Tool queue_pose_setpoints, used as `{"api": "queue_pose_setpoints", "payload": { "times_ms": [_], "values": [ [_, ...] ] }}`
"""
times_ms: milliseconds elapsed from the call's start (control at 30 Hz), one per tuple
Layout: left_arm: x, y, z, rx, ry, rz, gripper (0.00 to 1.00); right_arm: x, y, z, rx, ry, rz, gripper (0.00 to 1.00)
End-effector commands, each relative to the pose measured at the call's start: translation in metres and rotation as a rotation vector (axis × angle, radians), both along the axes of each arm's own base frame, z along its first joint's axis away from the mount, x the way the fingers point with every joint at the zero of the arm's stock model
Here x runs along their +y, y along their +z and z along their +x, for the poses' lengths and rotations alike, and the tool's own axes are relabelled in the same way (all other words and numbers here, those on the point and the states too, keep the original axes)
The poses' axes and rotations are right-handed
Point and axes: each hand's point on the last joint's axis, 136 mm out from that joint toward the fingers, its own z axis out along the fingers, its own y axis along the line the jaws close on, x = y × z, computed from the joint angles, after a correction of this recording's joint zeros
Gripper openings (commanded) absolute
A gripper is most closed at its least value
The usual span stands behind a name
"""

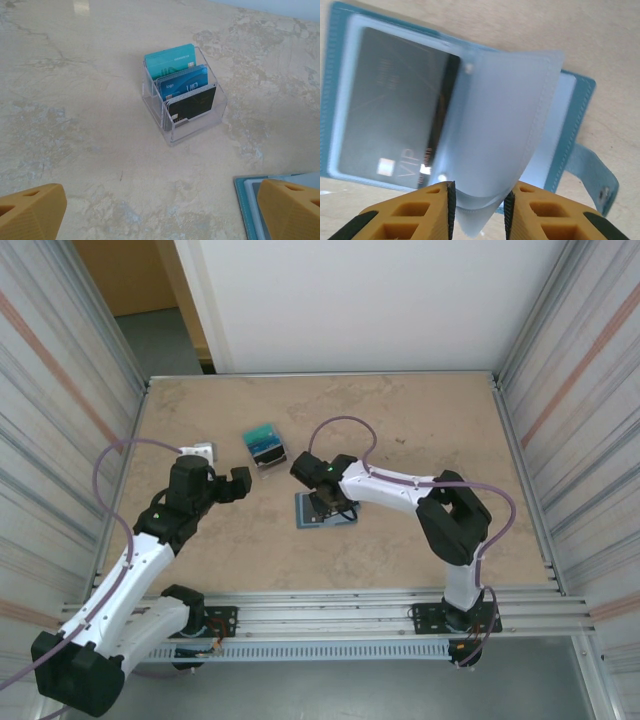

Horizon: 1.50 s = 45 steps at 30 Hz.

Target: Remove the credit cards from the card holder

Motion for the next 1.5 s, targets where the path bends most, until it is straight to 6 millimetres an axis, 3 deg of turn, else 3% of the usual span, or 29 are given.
{"api": "queue_pose_setpoints", "payload": {
  "times_ms": [0,433,667,767,900,1133,1333,1467],
  "values": [
    [-0.001,0.013,-0.001,-0.036,0.009,-0.042,0.99,-0.008,0.0,-0.003,0.019,-0.029,0.032,0.32],
    [0.006,0.01,-0.006,-0.034,0.069,-0.012,0.99,-0.033,-0.002,0.008,0.014,-0.07,0.003,0.37],
    [-0.006,0.009,-0.006,-0.025,0.04,0.036,0.98,-0.047,-0.004,0.015,0.024,-0.089,-0.007,0.36],
    [-0.014,0.004,-0.007,-0.004,0.018,0.084,0.99,-0.045,0.004,0.017,0.012,-0.089,0.014,0.35],
    [-0.026,-0.013,-0.012,0.063,-0.012,0.15,0.99,-0.04,0.022,0.019,-0.007,-0.105,0.072,0.34],
    [-0.064,-0.055,-0.026,0.162,-0.107,0.215,0.99,-0.017,0.047,0.014,0.031,-0.142,0.258,0.31],
    [-0.087,-0.089,-0.031,0.199,-0.145,0.25,0.99,0.009,0.038,0.013,0.13,-0.162,0.436,0.29],
    [-0.094,-0.108,-0.031,0.232,-0.142,0.233,0.99,0.017,0.027,0.015,0.158,-0.163,0.458,0.28]
  ]
}}
